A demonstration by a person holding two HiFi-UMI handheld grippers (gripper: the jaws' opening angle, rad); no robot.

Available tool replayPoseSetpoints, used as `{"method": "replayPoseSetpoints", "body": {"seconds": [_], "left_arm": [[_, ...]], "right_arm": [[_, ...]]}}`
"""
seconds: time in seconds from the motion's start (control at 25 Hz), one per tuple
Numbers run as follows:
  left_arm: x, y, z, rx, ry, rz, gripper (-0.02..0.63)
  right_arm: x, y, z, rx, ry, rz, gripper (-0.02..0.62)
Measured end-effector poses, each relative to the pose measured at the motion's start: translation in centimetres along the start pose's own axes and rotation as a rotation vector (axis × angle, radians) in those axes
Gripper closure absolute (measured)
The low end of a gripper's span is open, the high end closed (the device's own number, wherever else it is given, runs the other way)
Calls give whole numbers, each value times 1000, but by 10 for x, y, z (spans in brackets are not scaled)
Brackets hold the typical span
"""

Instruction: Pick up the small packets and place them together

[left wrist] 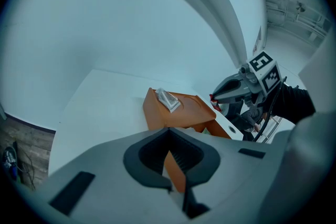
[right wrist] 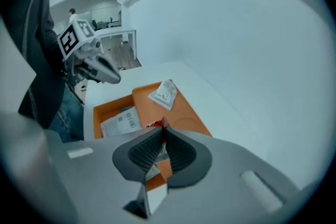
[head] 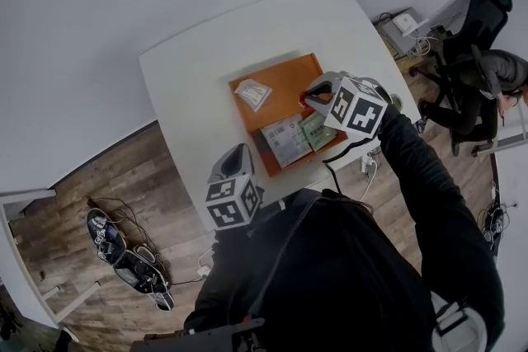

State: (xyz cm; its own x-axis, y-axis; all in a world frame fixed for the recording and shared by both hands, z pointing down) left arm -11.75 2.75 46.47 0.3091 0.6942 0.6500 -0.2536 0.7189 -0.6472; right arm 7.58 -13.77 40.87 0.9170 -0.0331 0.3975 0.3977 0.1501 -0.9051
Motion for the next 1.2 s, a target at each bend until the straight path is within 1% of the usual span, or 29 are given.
{"method": "replayPoseSetpoints", "body": {"seconds": [0.08,0.16,0.44,0.6,0.76,1.04,1.2], "left_arm": [[0,1,1,-2,3,-2,607],[-1,2,2,-4,3,-5,607],[3,10,6,-18,17,-6,607],[5,13,9,-19,22,-4,607],[2,13,13,-25,30,-10,607],[3,14,15,-25,31,-9,607],[4,13,16,-22,27,0,607]], "right_arm": [[-12,-7,-12,28,-30,-30,572],[-21,-16,-20,39,-39,-40,572],[-42,-43,-32,-7,-54,-41,572],[-45,-56,-33,-24,-39,7,572],[-48,-68,-38,-43,-28,21,572],[-46,-71,-42,-52,-87,14,570],[-45,-73,-45,-52,-119,-3,556]]}}
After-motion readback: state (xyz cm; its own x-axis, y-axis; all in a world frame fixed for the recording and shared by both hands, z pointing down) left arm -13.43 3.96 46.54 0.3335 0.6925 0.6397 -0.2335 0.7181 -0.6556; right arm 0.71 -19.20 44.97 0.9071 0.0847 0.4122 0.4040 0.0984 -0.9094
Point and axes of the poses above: the fingertips, and each gripper's own axes: y backward along the fingers, z to its left, x out of its underside, the point moved 9 cm from there along y, backward along the fingers, and after that the axes turned 4 degrees about z, right-handed, at the moved point
